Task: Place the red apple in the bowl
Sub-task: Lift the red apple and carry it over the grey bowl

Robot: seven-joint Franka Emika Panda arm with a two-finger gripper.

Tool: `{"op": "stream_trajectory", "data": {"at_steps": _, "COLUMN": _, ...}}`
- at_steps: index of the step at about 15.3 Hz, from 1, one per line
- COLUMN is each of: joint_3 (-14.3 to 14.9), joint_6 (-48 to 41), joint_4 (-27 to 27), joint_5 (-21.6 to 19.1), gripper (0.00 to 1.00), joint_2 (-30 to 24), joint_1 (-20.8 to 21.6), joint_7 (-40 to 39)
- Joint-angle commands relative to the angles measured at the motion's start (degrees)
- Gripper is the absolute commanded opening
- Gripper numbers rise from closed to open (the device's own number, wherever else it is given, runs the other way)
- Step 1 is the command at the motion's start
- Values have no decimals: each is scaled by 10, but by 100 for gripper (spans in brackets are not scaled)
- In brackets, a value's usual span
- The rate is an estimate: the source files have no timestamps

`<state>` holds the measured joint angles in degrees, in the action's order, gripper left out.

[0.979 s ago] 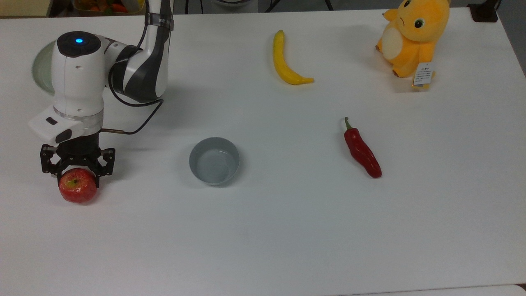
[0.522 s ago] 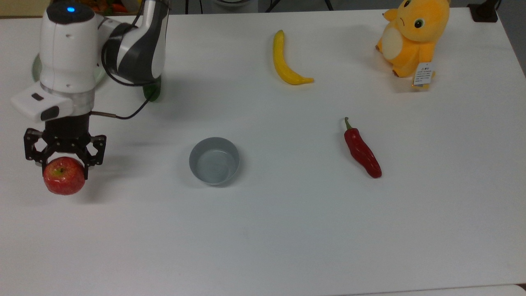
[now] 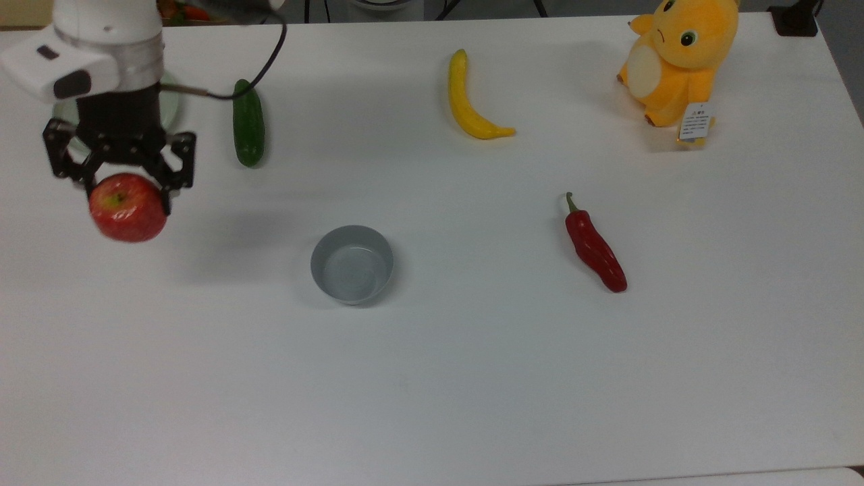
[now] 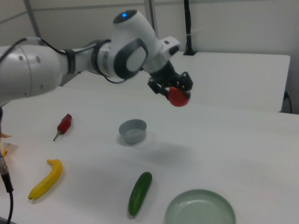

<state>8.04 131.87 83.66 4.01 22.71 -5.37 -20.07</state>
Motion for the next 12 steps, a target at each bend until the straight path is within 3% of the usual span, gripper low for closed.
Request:
{"op": "stream_trajectory", "data": {"at_steps": 1, "joint_3": 5, "joint_6": -114, "joint_4": 49, "joint_5": 0, "gripper": 46, "joint_2": -81, "joint_1": 40, "joint_7": 37}}
{"op": "stream_trajectory", "data": {"at_steps": 7, "joint_3": 0, "joint_6": -189, "joint_4": 90, "joint_5": -1, "gripper": 46, "joint_2": -132, "joint_1": 109, "joint_7": 85}}
{"op": "stream_trajectory", "data": {"at_steps": 12, "joint_3": -14, "joint_6": -179, "joint_4": 94, "joint_5": -1, "gripper": 47, "joint_2": -104, "joint_1": 137, "joint_7": 153}}
